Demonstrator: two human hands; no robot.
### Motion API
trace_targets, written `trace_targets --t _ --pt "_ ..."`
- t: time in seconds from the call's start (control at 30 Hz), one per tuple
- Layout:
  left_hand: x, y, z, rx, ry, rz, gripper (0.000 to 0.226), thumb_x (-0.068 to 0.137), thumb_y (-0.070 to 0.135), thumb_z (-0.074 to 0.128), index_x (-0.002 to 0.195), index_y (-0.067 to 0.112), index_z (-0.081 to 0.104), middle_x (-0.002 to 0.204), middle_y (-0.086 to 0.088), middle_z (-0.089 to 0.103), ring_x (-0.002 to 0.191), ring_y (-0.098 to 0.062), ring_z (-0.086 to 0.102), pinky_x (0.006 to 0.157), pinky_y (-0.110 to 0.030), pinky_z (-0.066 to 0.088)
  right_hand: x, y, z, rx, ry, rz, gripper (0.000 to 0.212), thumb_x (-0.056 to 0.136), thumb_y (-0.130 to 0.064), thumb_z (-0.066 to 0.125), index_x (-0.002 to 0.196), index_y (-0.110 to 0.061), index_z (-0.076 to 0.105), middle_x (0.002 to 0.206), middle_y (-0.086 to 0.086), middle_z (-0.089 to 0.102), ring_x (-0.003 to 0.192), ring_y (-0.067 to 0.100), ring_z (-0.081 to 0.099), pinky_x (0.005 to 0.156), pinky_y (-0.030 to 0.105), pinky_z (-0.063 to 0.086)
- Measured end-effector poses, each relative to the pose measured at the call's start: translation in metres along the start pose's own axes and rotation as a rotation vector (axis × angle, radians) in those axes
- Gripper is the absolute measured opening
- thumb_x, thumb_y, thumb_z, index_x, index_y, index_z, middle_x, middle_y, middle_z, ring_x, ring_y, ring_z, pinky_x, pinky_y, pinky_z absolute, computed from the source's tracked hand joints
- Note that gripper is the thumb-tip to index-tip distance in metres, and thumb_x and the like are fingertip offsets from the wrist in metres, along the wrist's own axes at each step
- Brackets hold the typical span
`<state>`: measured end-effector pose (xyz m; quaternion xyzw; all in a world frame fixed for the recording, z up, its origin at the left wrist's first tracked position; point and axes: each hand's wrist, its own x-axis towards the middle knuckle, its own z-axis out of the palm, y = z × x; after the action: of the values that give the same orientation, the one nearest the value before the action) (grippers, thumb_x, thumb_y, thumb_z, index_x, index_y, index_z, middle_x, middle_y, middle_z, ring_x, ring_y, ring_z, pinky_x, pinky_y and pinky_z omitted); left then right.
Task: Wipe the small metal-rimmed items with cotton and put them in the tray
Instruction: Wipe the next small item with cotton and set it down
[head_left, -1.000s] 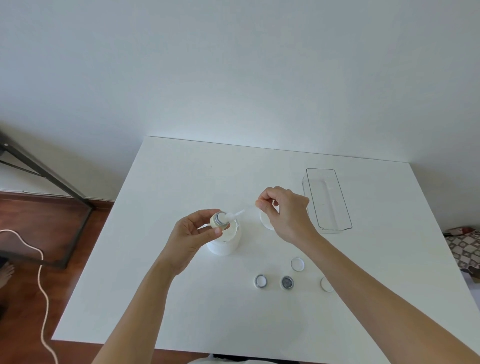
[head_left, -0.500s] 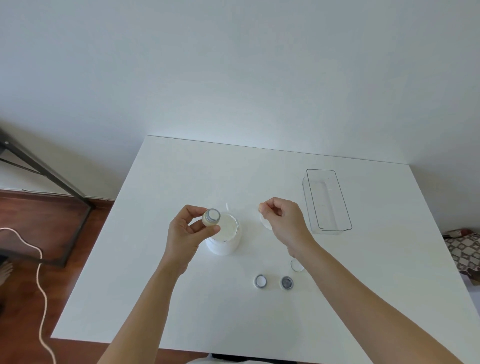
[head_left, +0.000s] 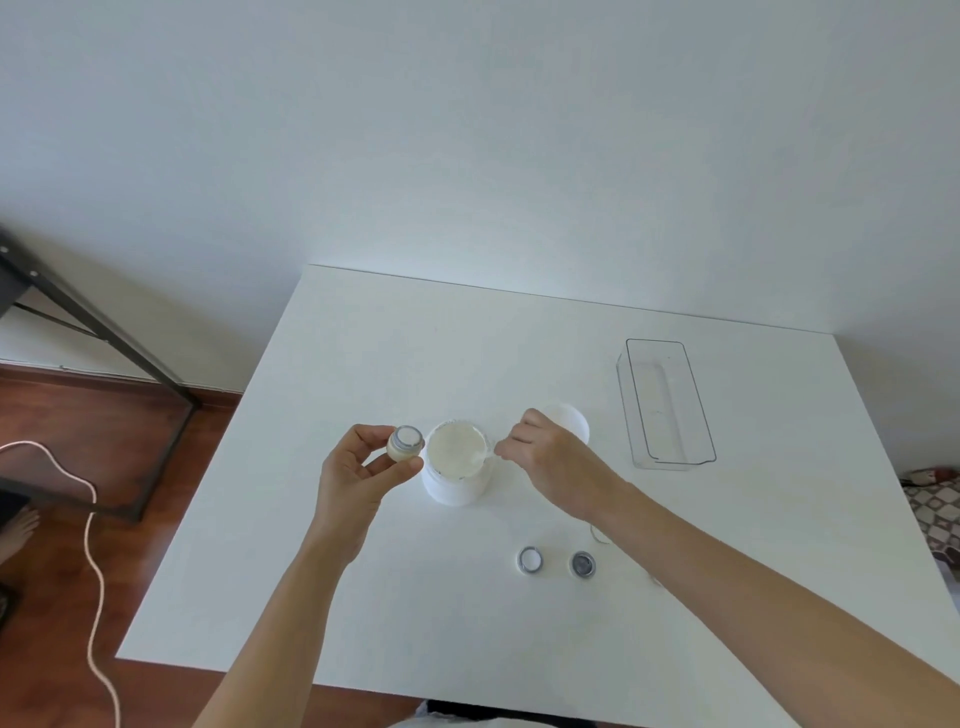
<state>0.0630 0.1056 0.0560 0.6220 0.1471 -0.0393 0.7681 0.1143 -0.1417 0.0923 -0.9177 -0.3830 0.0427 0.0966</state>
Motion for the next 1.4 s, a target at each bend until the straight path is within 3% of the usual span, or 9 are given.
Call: trace_targets --t 0.3,0.47,0.6,0.73,0.8,0.93,1.0,1.1,1.4 --pt "0.003 -0.001 0.006 -0.020 -0.035 0.004 0.032 0.080 -0.007 0.077 0.101 0.012 0.064 0.103 -0.005 0.078 0.099 -0.018 0.075 0.094 -0.034 0.052 -0.008 0.006 -0.026 -0.164 0.019 -0.115 0.038 0.080 0.016 0.039 0.096 -0.006 0.065 0.086 0.004 0.062 0.089 0.024 0.052 0.076 0.025 0.044" --pt "0.003 -0.002 0.007 -0.023 -0.028 -0.002 0.033 0.079 -0.008 0.076 0.103 0.010 0.064 0.106 -0.008 0.077 0.099 -0.020 0.075 0.098 -0.038 0.051 -0.002 0.002 -0.021 0.251 0.261 0.287 0.015 0.091 -0.001 0.055 0.087 -0.005 0.069 0.074 0.007 0.068 0.076 0.025 0.057 0.068 0.039 0.051" --pt "0.002 -0.002 0.008 -0.027 -0.033 -0.006 0.035 0.078 -0.013 0.075 0.101 0.012 0.064 0.114 -0.017 0.073 0.098 -0.022 0.074 0.096 -0.038 0.053 0.015 -0.006 -0.011 0.502 0.190 0.660 0.020 0.089 -0.004 0.051 0.078 -0.001 0.067 0.073 0.006 0.071 0.075 0.024 0.066 0.071 0.039 0.055" --pt "0.002 -0.002 0.009 -0.038 -0.062 0.003 0.037 0.077 -0.013 0.076 0.098 0.014 0.065 0.112 -0.013 0.074 0.099 -0.023 0.074 0.089 -0.032 0.054 0.016 -0.002 -0.011 0.487 0.125 0.734 0.022 0.088 -0.001 0.047 0.075 0.003 0.065 0.078 0.013 0.070 0.078 0.031 0.065 0.067 0.040 0.055" --pt "0.002 -0.001 0.008 -0.047 -0.082 0.007 0.038 0.073 -0.009 0.080 0.099 0.016 0.067 0.111 -0.007 0.075 0.100 -0.023 0.074 0.089 -0.031 0.053 0.011 0.002 -0.014 0.461 0.160 0.737 0.021 0.086 0.003 0.045 0.073 0.004 0.062 0.076 0.016 0.069 0.074 0.027 0.065 0.060 0.033 0.050" --pt "0.004 0.001 0.009 -0.068 -0.159 -0.007 0.036 0.071 0.005 0.080 0.104 0.018 0.071 0.119 -0.005 0.073 0.107 -0.025 0.072 0.094 -0.034 0.050 0.000 0.004 -0.032 0.588 0.363 0.734 0.016 0.090 -0.005 0.057 0.080 -0.007 0.069 0.072 0.002 0.073 0.056 -0.005 0.057 0.053 0.006 0.040" --pt "0.005 0.002 0.011 -0.067 -0.216 -0.016 0.039 0.070 0.010 0.082 0.107 0.017 0.071 0.120 -0.006 0.073 0.108 -0.027 0.071 0.097 -0.036 0.050 -0.002 -0.001 -0.042 0.717 0.406 0.736 0.015 0.091 -0.012 0.060 0.081 -0.013 0.071 0.069 -0.006 0.073 0.052 -0.003 0.055 0.054 0.008 0.042" --pt "0.006 0.004 0.016 -0.074 -0.254 -0.015 0.042 0.067 0.014 0.083 0.107 0.017 0.071 0.120 -0.007 0.072 0.108 -0.028 0.071 0.099 -0.037 0.049 -0.002 -0.011 -0.053 0.890 0.364 0.787 0.015 0.090 -0.016 0.061 0.080 -0.017 0.072 0.067 -0.007 0.073 0.052 0.008 0.051 0.060 0.028 0.048" --pt "0.006 0.010 0.024 -0.035 -0.261 0.012 0.041 0.064 0.014 0.085 0.102 0.022 0.072 0.112 0.000 0.074 0.100 -0.022 0.072 0.091 -0.029 0.051 0.002 -0.026 -0.052 0.933 0.313 0.822 0.015 0.089 -0.015 0.060 0.081 -0.015 0.072 0.068 -0.004 0.074 0.054 0.012 0.052 0.064 0.033 0.050"
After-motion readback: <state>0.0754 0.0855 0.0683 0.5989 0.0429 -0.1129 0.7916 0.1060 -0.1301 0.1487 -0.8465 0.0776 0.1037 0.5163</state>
